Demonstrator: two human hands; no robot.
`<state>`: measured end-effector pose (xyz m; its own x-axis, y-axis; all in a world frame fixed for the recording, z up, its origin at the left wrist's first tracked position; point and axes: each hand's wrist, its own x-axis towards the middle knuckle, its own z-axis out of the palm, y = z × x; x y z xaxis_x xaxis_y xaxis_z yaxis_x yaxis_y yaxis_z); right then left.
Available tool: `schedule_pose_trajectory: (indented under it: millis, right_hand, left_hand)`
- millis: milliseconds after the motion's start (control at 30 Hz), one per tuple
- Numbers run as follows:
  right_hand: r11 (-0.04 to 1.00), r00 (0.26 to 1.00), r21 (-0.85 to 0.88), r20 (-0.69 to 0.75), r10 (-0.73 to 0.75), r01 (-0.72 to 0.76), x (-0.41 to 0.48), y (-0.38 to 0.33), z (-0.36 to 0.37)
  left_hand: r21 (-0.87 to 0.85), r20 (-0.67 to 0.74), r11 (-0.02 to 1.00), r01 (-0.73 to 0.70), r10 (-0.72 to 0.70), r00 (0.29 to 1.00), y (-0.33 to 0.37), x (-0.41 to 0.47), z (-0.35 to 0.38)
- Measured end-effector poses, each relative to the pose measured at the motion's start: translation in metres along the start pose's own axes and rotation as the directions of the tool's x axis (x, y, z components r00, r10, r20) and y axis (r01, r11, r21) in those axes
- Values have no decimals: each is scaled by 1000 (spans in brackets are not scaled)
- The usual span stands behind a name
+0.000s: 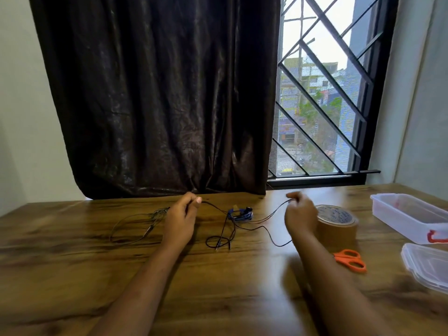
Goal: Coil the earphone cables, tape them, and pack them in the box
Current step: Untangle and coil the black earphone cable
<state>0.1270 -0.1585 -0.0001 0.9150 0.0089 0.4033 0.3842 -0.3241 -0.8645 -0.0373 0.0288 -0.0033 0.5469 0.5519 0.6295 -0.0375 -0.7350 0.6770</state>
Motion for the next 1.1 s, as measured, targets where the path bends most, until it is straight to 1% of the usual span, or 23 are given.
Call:
schedule_pose_trajectory:
  millis: [67, 100, 233, 300, 333, 367, 400, 433, 467, 500, 533, 567, 600, 667, 700, 733, 767, 800, 833, 900, 933, 1000, 1100]
  right_hand:
    - [996, 993, -35, 94, -77, 80, -4, -1, 8]
    - [994, 990, -43, 104, -100, 105, -6, -1, 10]
    - [997, 998, -27, 21, -65, 66, 0, 3, 1]
    - [998, 998, -2, 20, -61, 61, 1, 5, -3]
    - [995, 994, 36, 55, -96, 94, 1, 6, -2]
    - [986, 982, 86, 108, -154, 145, 0, 5, 0]
    - [970, 959, 134, 172, -223, 201, -2, 3, 2]
    - [951, 929, 177, 230, -290, 253, -6, -1, 4]
    - [932, 897, 222, 278, -343, 288, -9, -6, 6]
    - [914, 869, 277, 319, -378, 295, -13, -10, 7]
    - [900, 843, 345, 368, -392, 268, -16, -15, 7]
    - [890, 814, 406, 433, -387, 208, -19, -20, 6]
    - [885, 773, 448, 514, -373, 129, -23, -23, 5]
    - [887, 672, 462, 654, -349, 11, -27, -26, 4]
    - [891, 630, 454, 695, -346, -11, -29, -27, 3]
    - [893, 600, 450, 720, -348, -21, -30, -28, 4]
    - [893, 577, 450, 737, -352, -29, -30, -30, 4]
    - [890, 557, 454, 749, -357, -39, -31, -33, 4]
    - [888, 541, 459, 757, -367, -39, -32, -35, 5]
    - [880, 524, 475, 750, -404, -1, -36, -42, 7]
    - [871, 524, 492, 738, -425, 15, -39, -45, 8]
    - [851, 542, 524, 704, -459, 39, -45, -49, 10]
    - [837, 597, 536, 640, -485, 105, -45, -47, 12]
  left_hand:
    - [-53, -22, 998, 34, -35, 999, 2, -1, 1]
    - [-63, -45, 996, 62, -65, 997, 1, -1, 1]
    - [-90, -178, 965, 244, -257, 950, -3, 2, -5]
    - [7, -157, 933, 360, -354, 922, -2, 0, -7]
    - [60, -75, 915, 400, -395, 916, 2, 0, -8]
    - [82, 63, 902, 424, -429, 901, 7, -1, -8]
    - [67, 249, 898, 436, -438, 864, 15, -2, -8]
    - [27, 449, 894, 447, -411, 793, 24, -2, -9]
    - [-13, 624, 885, 466, -356, 696, 32, -3, -8]
    - [-40, 743, 874, 485, -299, 599, 39, -4, -8]
    - [-45, 801, 869, 492, -263, 538, 43, -5, -8]
    - [-26, 808, 881, 472, -260, 529, 45, -5, -8]
    - [21, 774, 907, 420, -281, 568, 45, -6, -6]
    - [242, 601, 945, 217, -322, 732, 43, -8, -2]
    - [384, 474, 919, 90, -280, 835, 39, -8, -1]
    - [478, 342, 878, -8, -178, 923, 37, -9, 0]
    - [490, 219, 868, -74, -40, 975, 37, -9, 1]
    - [415, 121, 901, -124, 81, 989, 39, -11, 3]
    - [282, 68, 944, -173, 160, 985, 42, -12, 5]
    - [18, 127, 982, -190, 186, 974, 52, -14, 11]
    - [-54, 189, 983, -175, 183, 965, 55, -17, 16]
    - [-105, 253, 983, -154, 176, 951, 55, -19, 22]
    - [-103, 249, 993, -64, 88, 965, 45, -13, 17]
